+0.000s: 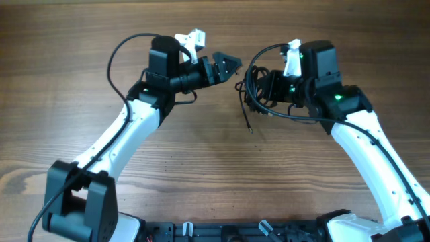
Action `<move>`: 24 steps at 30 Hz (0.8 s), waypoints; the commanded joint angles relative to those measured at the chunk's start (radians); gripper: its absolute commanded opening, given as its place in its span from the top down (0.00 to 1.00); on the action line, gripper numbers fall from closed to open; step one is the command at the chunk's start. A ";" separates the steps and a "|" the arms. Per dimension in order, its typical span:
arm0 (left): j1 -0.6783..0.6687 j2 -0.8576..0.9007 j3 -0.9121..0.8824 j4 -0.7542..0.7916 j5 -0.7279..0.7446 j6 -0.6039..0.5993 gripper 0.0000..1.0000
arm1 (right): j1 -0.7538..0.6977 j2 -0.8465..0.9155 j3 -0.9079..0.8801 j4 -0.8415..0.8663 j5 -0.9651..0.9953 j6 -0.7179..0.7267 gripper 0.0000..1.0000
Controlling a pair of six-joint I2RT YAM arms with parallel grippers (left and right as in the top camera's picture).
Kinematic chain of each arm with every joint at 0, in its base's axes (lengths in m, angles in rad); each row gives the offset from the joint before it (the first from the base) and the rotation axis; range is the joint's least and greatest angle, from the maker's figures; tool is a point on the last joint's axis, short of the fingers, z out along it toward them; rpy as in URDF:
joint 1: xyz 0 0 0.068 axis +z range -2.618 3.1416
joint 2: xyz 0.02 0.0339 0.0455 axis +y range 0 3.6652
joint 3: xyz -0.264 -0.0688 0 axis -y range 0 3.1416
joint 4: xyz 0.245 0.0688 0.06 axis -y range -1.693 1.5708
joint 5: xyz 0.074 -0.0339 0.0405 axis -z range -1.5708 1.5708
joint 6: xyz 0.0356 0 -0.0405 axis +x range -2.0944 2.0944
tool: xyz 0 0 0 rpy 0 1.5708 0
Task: Untangle cables
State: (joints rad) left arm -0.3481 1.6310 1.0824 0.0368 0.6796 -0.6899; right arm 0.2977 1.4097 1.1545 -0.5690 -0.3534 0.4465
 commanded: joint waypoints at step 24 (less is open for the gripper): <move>-0.130 0.095 0.012 0.012 -0.106 -0.003 0.24 | 0.014 0.007 0.016 0.001 -0.065 0.008 0.96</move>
State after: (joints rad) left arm -0.4667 1.7092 1.0824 0.0433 0.5983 -0.6945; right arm 0.3069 1.4101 1.1545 -0.5766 -0.3851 0.4488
